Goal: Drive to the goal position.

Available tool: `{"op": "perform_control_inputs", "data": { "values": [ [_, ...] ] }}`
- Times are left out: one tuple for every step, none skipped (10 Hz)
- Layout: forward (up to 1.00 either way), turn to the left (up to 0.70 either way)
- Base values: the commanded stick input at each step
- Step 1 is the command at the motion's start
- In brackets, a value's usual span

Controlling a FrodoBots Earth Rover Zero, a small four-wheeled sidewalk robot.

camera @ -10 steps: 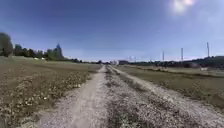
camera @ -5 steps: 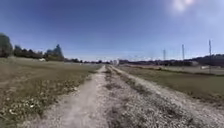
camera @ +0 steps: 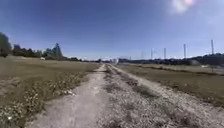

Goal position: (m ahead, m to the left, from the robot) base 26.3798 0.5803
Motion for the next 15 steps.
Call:
{"op": "perform_control_inputs", "data": {
  "values": [
    [0.70, 0.00],
    [0.70, 0.00],
    [0.70, 0.00],
    [0.70, 0.00],
    [0.70, 0.00],
    [0.70, 0.00],
    [0.70, 0.00],
    [0.70, 0.00],
    [0.70, 0.00],
    [0.70, 0.00],
    [0.70, 0.00],
    [0.70, 0.00],
    [0.70, 0.00],
    [0.70, 0.00],
    [0.70, 0.00]
  ]
}}
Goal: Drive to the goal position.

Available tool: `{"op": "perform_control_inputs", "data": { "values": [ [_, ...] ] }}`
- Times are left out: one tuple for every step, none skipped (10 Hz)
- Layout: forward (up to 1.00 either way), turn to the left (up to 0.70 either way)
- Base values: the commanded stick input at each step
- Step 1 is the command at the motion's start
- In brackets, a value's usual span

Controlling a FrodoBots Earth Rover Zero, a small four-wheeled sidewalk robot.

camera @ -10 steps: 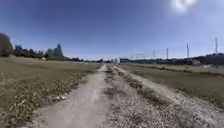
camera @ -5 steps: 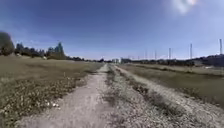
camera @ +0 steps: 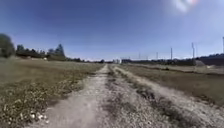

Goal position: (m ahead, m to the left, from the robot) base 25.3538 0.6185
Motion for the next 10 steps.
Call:
{"op": "perform_control_inputs", "data": {
  "values": [
    [0.70, 0.00],
    [0.70, 0.00],
    [0.70, 0.00],
    [0.70, 0.00],
    [0.70, 0.00],
    [0.70, 0.00],
    [0.70, 0.00],
    [0.70, 0.00],
    [0.70, 0.00],
    [0.70, 0.00]
  ]
}}
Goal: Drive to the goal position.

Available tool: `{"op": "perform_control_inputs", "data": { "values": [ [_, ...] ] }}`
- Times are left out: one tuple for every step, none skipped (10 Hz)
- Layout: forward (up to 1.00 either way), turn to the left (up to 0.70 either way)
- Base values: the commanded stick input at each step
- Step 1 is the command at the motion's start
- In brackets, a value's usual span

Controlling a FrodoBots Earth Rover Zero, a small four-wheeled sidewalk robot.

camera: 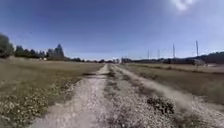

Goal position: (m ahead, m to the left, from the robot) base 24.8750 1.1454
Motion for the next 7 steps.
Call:
{"op": "perform_control_inputs", "data": {
  "values": [
    [0.70, 0.00],
    [0.70, 0.00],
    [0.70, 0.00],
    [0.70, 0.00],
    [0.70, 0.00],
    [0.70, 0.00],
    [0.70, 0.00]
  ]
}}
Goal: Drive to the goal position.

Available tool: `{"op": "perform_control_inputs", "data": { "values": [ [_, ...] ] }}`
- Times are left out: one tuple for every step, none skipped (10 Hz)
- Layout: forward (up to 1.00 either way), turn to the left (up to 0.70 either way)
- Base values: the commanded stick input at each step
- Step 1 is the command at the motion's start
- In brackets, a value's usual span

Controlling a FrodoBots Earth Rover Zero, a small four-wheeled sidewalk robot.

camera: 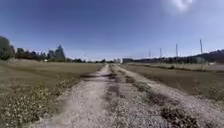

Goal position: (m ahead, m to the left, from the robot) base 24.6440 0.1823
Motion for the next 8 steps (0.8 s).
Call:
{"op": "perform_control_inputs", "data": {
  "values": [
    [0.70, 0.00],
    [0.70, 0.00],
    [0.70, 0.00],
    [0.70, 0.00],
    [0.70, 0.00],
    [0.70, 0.00],
    [0.70, 0.00],
    [0.70, 0.00]
  ]
}}
